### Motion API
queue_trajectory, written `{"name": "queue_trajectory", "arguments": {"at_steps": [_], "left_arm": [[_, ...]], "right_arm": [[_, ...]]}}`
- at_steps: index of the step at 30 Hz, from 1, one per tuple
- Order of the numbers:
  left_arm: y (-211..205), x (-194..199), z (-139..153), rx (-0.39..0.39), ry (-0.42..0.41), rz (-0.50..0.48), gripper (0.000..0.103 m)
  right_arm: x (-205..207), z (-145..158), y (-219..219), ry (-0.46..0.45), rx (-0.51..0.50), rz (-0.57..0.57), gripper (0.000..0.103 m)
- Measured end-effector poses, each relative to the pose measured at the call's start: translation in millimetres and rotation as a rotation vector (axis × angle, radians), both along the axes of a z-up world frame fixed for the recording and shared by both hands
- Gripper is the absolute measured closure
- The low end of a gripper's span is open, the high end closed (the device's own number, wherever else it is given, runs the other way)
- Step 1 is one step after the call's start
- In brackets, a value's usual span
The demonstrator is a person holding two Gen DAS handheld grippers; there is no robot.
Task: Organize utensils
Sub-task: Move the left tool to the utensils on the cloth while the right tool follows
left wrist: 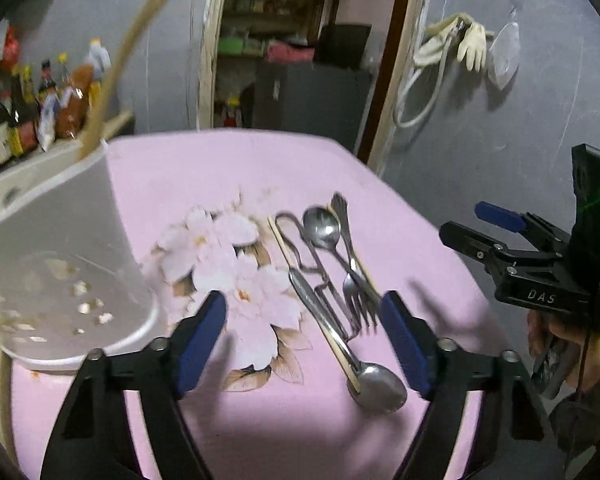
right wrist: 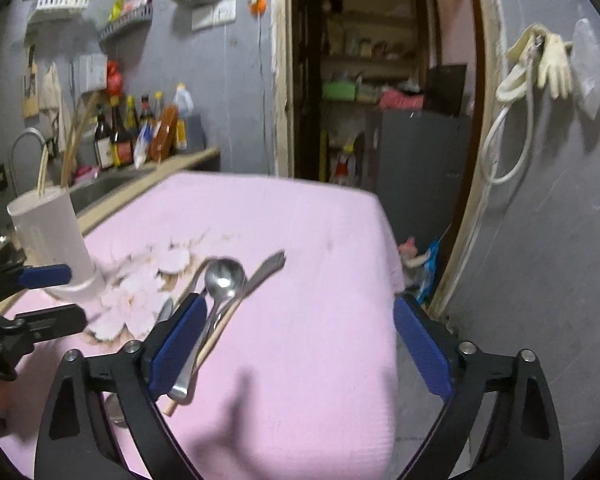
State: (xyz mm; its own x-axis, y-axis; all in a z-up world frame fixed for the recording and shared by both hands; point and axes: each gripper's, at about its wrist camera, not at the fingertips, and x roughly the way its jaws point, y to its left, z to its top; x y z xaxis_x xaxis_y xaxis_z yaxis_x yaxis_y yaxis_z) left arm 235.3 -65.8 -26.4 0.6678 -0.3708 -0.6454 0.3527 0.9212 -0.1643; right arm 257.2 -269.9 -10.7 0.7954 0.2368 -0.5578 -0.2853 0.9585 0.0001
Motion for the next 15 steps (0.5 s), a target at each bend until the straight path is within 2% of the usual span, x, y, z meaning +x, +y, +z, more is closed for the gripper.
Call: {"name": "queue_trajectory", "arguments": {"at_steps": [2,4,6,8,10,12,15], "left_arm": [[-0.2,10.8,-6.8,-0.005,0.051,-0.007,0.046],[-0.3,21.0,-11.9,-0.013,0.097,-0.012,0.051],[-1.2,29.3,-16.5,-0.023,0.137,-0.016,0.057],[-2.5,37.7,-20.4,-0.027,0.171,-0.022,0.068],[-5.0,47.2,-23.8,-0.019,0.199,-0.024,0.075],[-8.2,56.2,-27.6,-0.008,0.218,-0.023,0.077],[-10.1,68.3,-27.5,-0.005,0.23,-0.007,0.079]], "right_arm": [[8.1,-7.9,5.5,0.049,-0.017,0.028,0.018],[15.2,-14.4,11.8,0.087,-0.042,0.055,0.025],[21.1,-20.0,18.7,0.119,-0.06,0.077,0.038],[29.1,-26.6,25.9,0.152,-0.076,0.104,0.046],[36.0,-31.4,31.8,0.175,-0.094,0.122,0.055],[42.9,-35.7,34.1,0.204,-0.085,0.134,0.061],[49.5,-38.9,33.2,0.243,-0.052,0.145,0.066]]}}
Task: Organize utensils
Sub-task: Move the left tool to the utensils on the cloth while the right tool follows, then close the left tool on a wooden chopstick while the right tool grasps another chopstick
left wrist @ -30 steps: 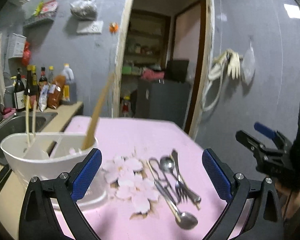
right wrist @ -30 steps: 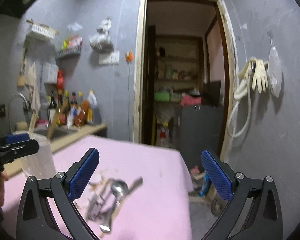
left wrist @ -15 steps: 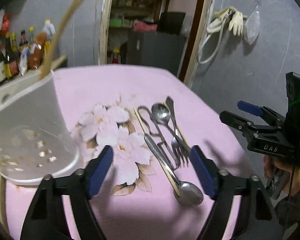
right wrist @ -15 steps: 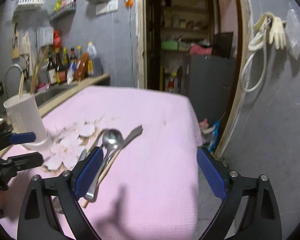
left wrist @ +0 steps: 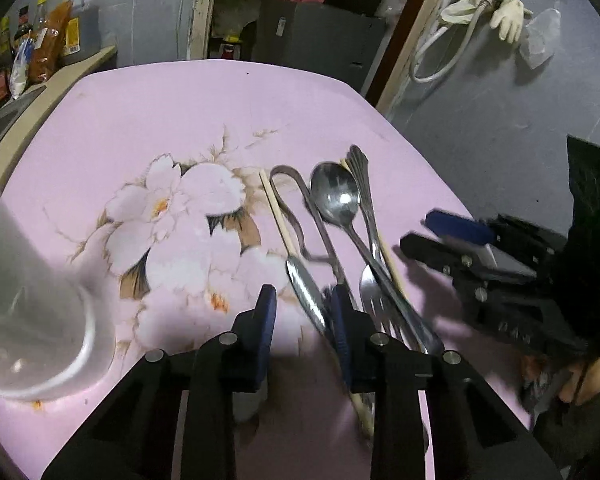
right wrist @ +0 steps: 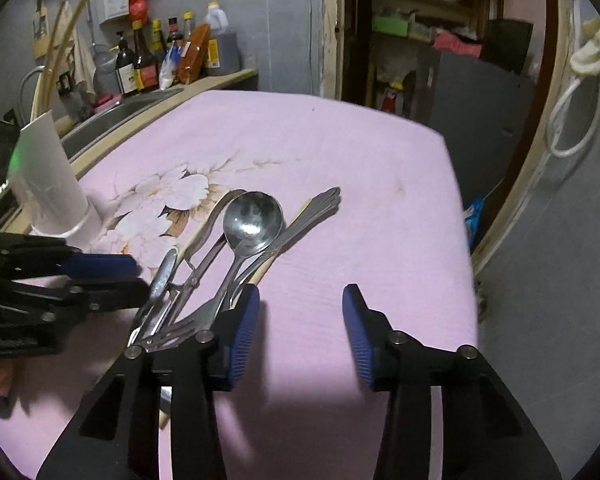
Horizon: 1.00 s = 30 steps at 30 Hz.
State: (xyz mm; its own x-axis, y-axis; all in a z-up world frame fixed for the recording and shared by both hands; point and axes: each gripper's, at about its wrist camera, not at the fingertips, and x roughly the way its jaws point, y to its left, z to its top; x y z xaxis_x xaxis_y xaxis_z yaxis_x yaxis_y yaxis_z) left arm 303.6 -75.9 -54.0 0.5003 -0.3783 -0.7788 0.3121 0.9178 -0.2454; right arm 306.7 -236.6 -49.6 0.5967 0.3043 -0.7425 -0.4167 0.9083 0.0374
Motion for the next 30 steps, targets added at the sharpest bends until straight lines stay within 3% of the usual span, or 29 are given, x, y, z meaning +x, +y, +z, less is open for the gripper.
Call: {"name": "queue_trajectory", "arguments": {"at_steps": [13,19,23,30], "left_arm": [[-2.9,40.4,-1.8,0.03,0.054,0.074,0.085],[-4.7,50.7,-1.4,0.038,0.065,0.064,0.085],[-9.3,48.1,-1.9,0.073,0.052,0.032,0.089],[-2.4,39.3,-5.8,0.028,0.087,0.029,0.095]], "right_arm": [[9.9,-1.9,11.5,0.026,-0.007,0.041,0.068],[14.2,-3.1,20.9,0.051,-0.014,0.072,0.068],[9.0,-1.5,27.4,0.026,-0.074,0.071,0.068],[-4.8,-2.5,15.2,0.027,-0.103,0.052,0.078]]}}
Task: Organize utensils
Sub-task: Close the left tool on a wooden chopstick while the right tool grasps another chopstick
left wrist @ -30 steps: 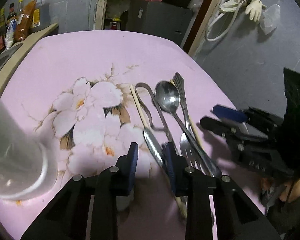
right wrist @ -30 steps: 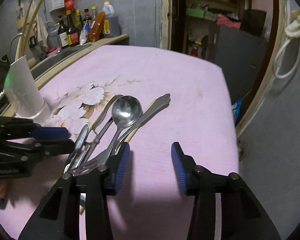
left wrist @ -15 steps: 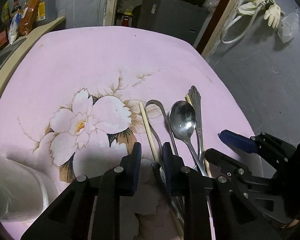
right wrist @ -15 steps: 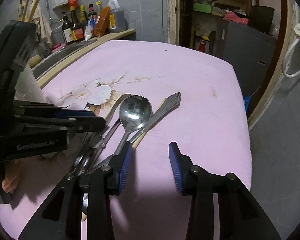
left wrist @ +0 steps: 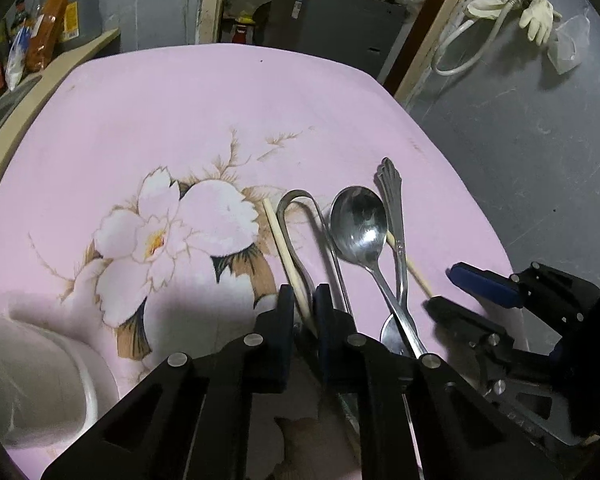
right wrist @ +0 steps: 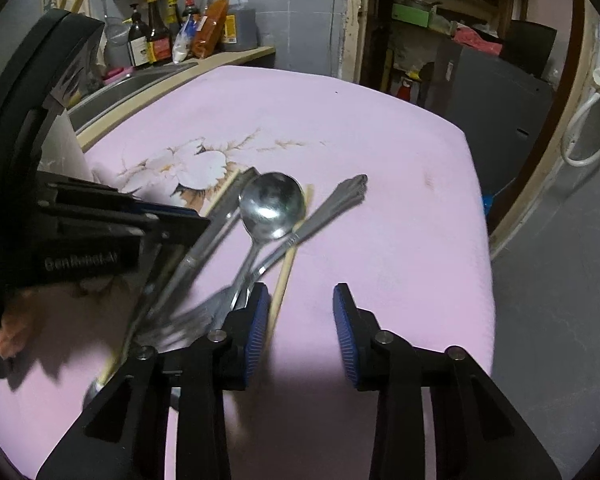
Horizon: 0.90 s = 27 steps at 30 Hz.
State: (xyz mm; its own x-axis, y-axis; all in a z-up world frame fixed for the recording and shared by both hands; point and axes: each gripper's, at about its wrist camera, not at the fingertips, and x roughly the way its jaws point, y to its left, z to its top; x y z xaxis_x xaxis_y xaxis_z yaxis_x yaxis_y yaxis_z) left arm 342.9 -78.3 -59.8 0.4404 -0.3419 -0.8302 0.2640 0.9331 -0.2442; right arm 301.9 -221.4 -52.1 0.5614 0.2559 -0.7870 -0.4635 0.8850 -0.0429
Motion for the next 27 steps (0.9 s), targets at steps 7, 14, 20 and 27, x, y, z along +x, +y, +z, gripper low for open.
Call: {"name": "queue_trajectory", "arguments": {"at_steps": [7,14,20,27], "left_arm": [[14.1,-26.8,4.1,-0.019,0.03,-0.028,0.097],[26.4,-42.4,8.6,-0.046,0.053,-0.038,0.096],[27.5,-36.3,9.5,-0.062,0.089,-0.026,0.096],[23.3,-35.5,10.2,-0.063,0.079,-0.017,0.097]], "right_arm": [[-11.7,4.5,-9.1,-0.008,-0.039,-0.001,0.092],[-13.4,6.3,-7.1,-0.005,-0.061,0.004,0.097],[18.1,2.8,6.1,0.054,-0.055,0.007,0.093],[45.7,1.7,2.9,0.151,0.024,-0.002,0.099]]}}
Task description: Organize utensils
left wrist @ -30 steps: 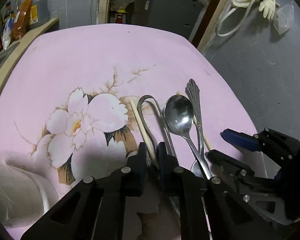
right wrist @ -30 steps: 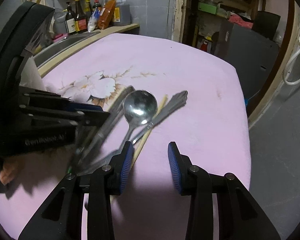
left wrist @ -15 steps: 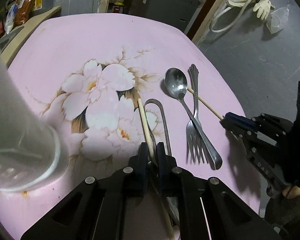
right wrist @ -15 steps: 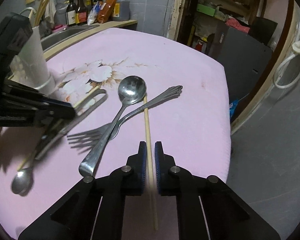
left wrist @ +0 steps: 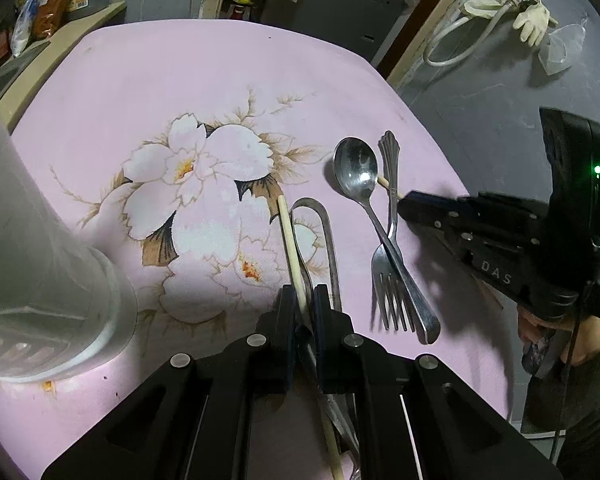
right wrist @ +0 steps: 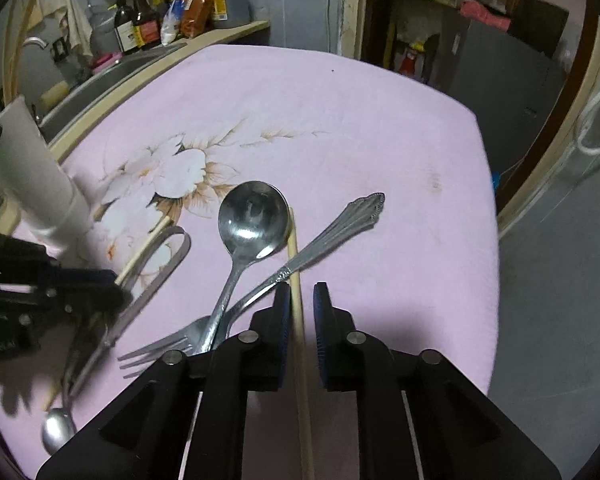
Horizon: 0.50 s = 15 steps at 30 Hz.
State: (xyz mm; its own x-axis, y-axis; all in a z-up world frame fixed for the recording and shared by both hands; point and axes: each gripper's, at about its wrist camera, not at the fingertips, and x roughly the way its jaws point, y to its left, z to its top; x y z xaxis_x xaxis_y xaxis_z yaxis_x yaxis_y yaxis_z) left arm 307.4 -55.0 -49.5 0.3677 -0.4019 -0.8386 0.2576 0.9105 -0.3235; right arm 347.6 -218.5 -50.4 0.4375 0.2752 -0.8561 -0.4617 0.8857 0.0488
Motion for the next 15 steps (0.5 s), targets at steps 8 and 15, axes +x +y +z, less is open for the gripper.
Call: {"name": "queue_trajectory", "arguments": {"at_steps": [8,15], "left_arm": [[12.4,-15.3,8.1,-0.037,-0.028,0.011,0.099],[15.9,-31.5,22.5,-0.058,-0.069,-0.002,0.101]], "right_arm": [[-47.9,9.4,-39.3,0.032,0.191,-0.091,0.1],[-91.6,10.0,-45.5,0.021,0.249,-0.126,0.1]]}}
